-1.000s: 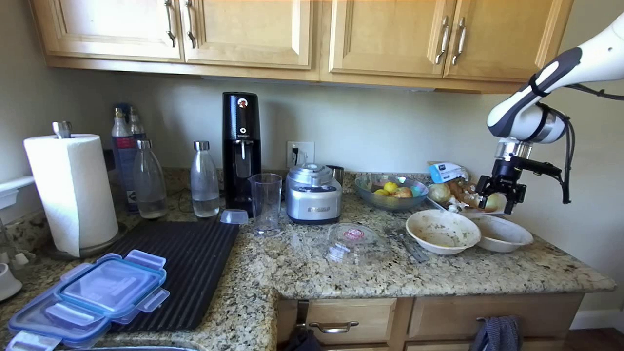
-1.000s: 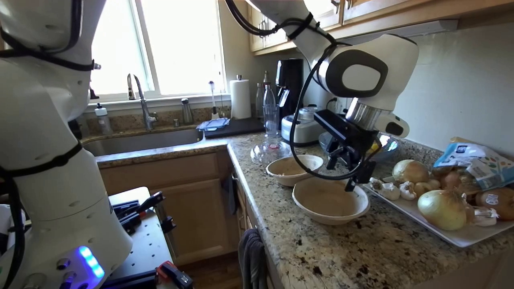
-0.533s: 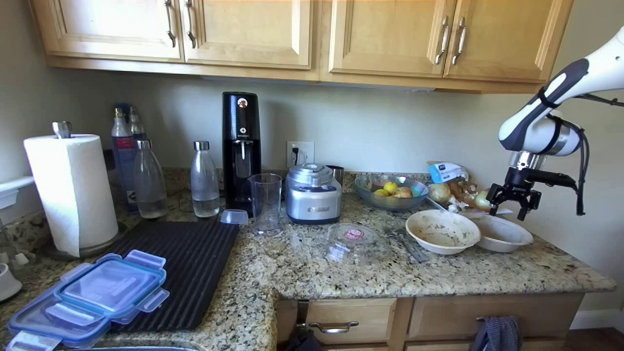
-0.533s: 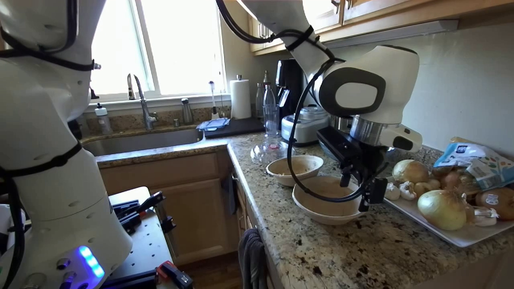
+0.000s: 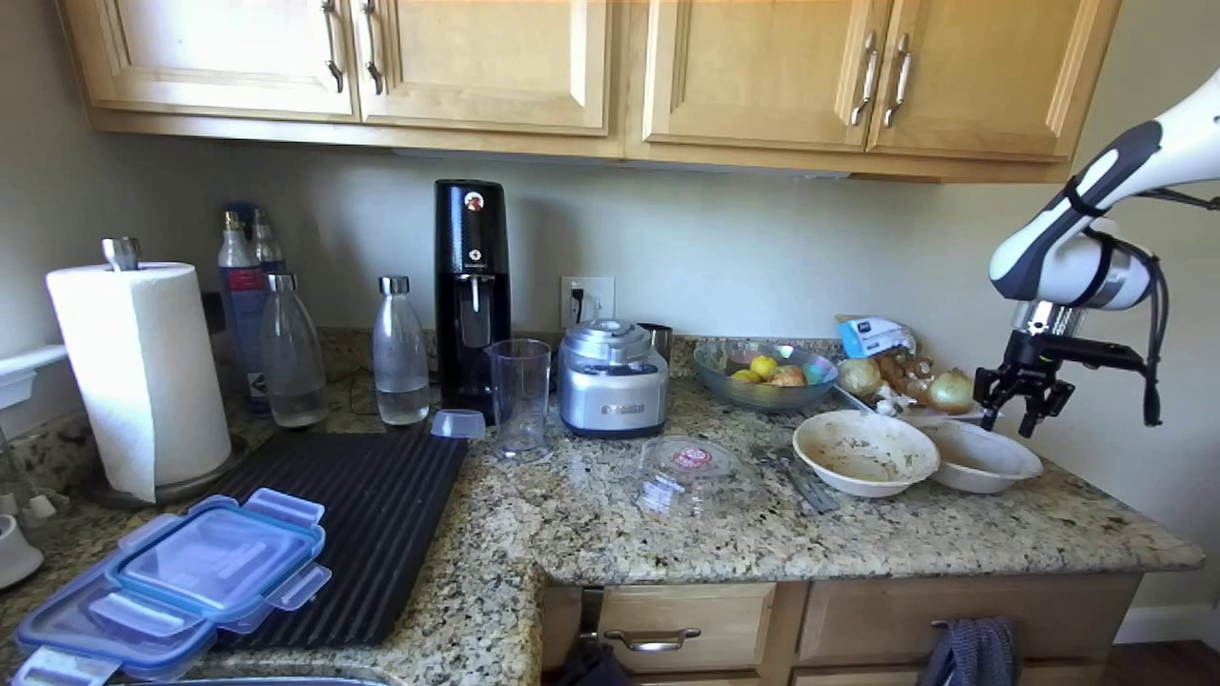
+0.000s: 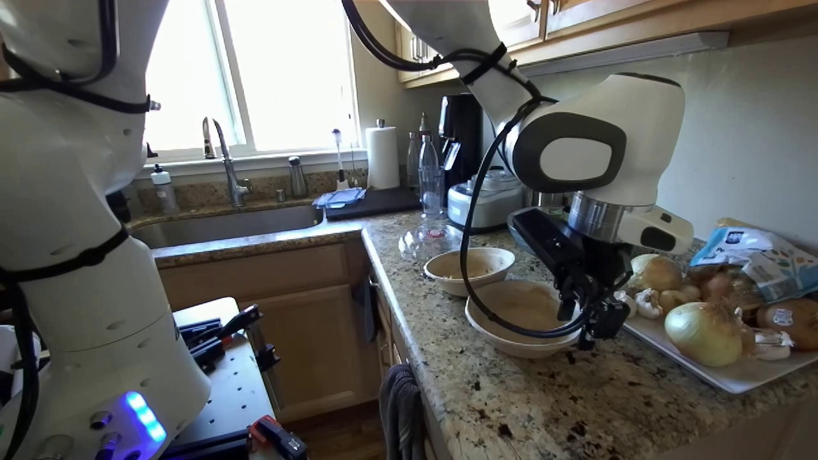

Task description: Pick the forks from the bowl and put it on the counter, then unstack the bowls

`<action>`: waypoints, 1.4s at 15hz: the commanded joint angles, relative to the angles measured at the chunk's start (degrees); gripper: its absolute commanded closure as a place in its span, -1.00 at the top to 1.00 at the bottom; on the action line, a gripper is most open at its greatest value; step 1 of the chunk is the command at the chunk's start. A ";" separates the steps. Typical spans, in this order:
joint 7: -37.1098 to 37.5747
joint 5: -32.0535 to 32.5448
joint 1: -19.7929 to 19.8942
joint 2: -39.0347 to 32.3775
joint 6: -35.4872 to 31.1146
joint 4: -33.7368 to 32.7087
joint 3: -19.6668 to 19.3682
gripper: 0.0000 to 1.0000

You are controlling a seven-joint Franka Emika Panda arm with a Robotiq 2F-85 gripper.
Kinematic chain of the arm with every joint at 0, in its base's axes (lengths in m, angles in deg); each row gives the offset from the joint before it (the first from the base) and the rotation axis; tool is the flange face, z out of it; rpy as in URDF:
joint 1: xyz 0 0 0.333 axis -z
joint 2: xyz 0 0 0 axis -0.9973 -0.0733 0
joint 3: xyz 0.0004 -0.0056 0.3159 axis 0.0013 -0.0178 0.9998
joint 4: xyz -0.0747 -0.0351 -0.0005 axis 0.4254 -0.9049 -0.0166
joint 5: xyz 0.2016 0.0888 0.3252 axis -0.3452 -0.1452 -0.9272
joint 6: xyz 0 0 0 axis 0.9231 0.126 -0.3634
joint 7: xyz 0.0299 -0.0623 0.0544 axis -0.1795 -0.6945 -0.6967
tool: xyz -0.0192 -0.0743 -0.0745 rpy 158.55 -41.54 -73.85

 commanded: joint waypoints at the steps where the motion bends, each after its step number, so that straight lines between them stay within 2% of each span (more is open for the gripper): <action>1: 2.53 1.40 1.09 -0.17 -0.25 1.23 -0.06 -0.21; 4: 2.79 1.16 1.75 -1.08 0.41 0.97 -0.12 -0.40; 5: 2.59 1.00 2.09 -1.33 0.84 0.82 0.04 -0.73; 8: 2.65 0.95 2.46 -1.55 0.83 0.80 0.08 -0.87; 11: 2.81 1.01 2.48 -0.72 0.18 1.15 -0.08 -0.85; 13: 2.78 1.04 2.50 0.01 0.25 1.25 -0.15 -0.93; 15: 3.11 1.21 2.38 0.61 -0.20 1.56 -0.45 -0.86; 21: 4.53 2.63 1.75 1.71 -1.33 2.63 -2.20 -0.87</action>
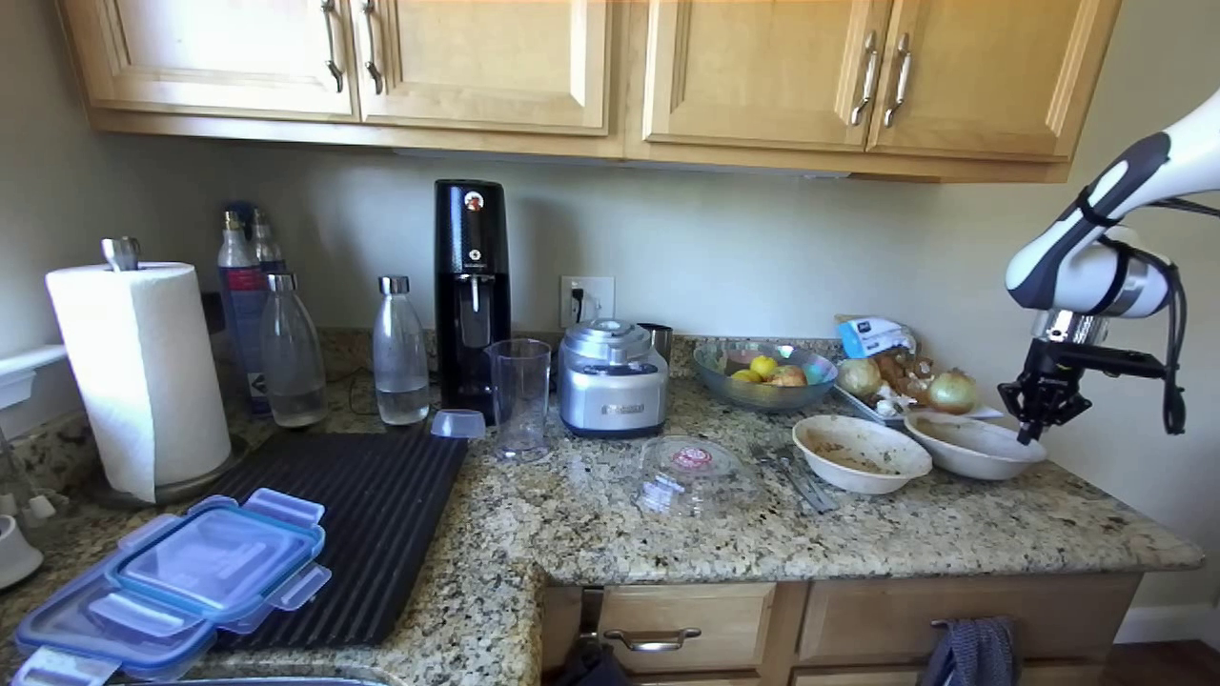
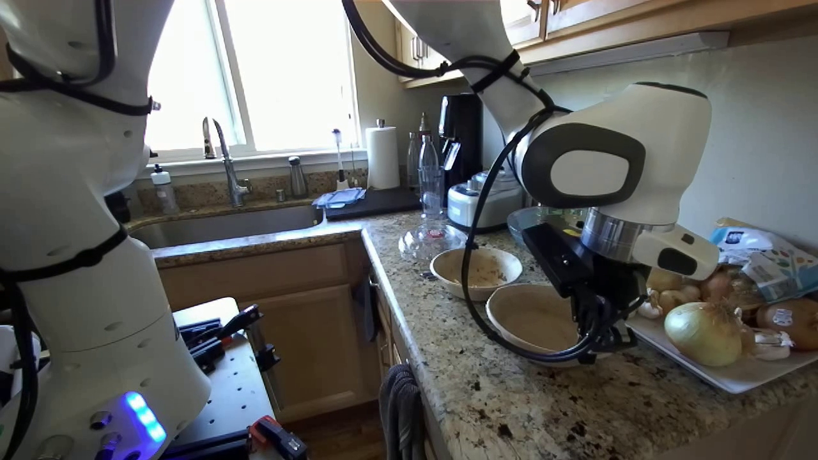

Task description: Pick the forks from the bowl and put it on the counter, then unstack the bowls

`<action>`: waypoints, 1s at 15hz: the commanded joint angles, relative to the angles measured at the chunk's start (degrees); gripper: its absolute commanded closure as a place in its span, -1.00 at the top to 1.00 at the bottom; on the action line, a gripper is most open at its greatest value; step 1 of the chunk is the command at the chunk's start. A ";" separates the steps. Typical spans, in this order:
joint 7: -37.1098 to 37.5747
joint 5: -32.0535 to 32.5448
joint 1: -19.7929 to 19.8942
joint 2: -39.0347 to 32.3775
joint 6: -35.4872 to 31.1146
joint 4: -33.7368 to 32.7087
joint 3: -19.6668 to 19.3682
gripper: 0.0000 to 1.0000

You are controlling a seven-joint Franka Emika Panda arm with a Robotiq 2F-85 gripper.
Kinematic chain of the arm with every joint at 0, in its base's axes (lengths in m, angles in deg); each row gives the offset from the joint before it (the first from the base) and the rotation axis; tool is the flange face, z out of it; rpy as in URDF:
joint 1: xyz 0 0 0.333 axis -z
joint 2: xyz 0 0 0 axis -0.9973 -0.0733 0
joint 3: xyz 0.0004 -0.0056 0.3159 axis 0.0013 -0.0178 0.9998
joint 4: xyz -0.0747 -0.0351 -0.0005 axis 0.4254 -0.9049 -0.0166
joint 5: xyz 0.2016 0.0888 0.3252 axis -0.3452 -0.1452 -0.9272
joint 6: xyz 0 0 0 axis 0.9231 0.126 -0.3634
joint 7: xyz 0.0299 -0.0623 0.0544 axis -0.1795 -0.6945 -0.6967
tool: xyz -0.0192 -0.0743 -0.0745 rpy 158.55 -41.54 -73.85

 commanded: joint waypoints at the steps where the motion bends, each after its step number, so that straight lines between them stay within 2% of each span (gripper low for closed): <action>1: 2.70 2.76 -0.14 3.58 -1.19 3.48 -1.01 -0.87; 2: 2.51 3.12 -0.13 3.96 -0.61 3.77 -1.03 -0.85; 3: 2.17 3.54 -0.20 4.46 0.18 4.32 -0.85 -0.36; 5: 0.98 3.59 -0.07 5.51 1.38 5.33 0.10 -0.32; 10: 0.43 3.18 -0.45 7.67 2.44 7.96 1.71 0.31; 15: 2.70 7.24 -2.85 11.98 0.71 10.45 0.09 0.94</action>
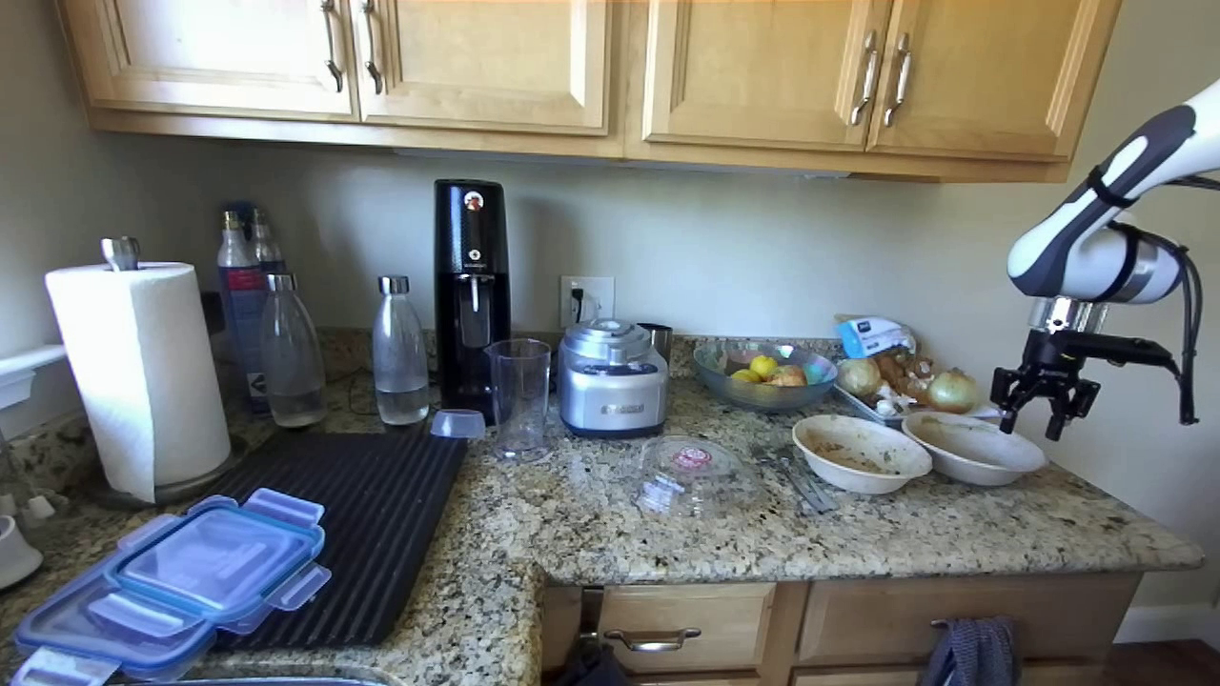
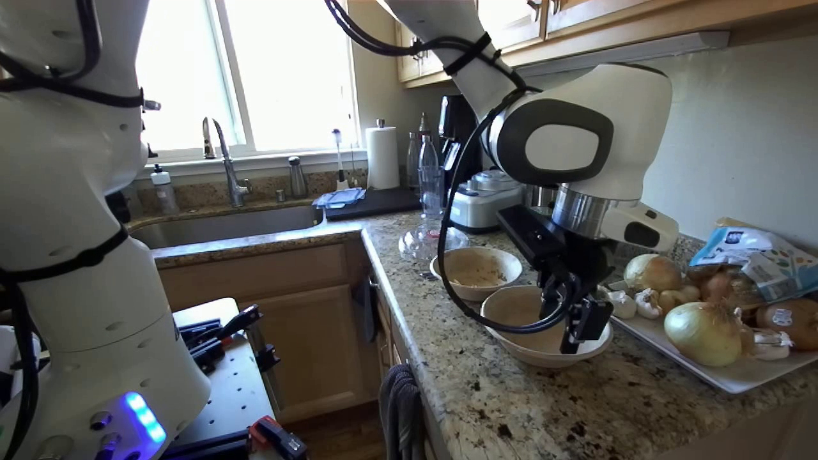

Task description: Pick the forks from the bowl and put it on the counter, then unstack the bowls

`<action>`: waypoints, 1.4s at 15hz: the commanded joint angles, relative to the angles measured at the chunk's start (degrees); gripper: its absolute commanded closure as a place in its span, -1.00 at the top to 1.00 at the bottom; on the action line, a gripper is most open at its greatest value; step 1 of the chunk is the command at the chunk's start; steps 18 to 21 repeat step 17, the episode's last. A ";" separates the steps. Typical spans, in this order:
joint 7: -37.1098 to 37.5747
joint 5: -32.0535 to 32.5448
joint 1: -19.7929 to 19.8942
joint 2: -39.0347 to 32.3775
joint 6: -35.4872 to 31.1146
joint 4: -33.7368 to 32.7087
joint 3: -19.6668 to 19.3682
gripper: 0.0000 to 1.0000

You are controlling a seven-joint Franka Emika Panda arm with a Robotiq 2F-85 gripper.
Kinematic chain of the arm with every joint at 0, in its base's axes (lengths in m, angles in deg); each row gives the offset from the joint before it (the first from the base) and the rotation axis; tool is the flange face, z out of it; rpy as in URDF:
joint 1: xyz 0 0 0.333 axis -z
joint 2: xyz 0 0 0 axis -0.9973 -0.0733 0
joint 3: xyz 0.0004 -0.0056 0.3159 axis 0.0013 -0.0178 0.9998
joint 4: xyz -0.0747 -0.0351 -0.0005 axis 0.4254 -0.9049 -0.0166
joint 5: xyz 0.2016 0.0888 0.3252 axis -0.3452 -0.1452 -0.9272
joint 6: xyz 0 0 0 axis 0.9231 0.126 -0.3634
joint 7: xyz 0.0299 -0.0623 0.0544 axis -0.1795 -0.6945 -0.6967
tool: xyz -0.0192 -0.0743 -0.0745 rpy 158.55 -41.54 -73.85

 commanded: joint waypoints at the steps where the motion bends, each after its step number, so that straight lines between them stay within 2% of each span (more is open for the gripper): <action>1: 2.67 4.68 -2.04 6.71 -0.36 4.77 -1.65 0.98; 4: 4.37 7.10 -2.88 9.14 3.51 4.43 -1.62 1.00; 9: 4.11 7.21 -3.97 11.92 8.50 4.55 -0.70 1.00; 10: 2.46 5.90 -3.16 8.47 7.14 1.57 -0.51 1.00; 21: 2.51 6.02 -3.68 8.92 7.77 1.79 -0.43 1.00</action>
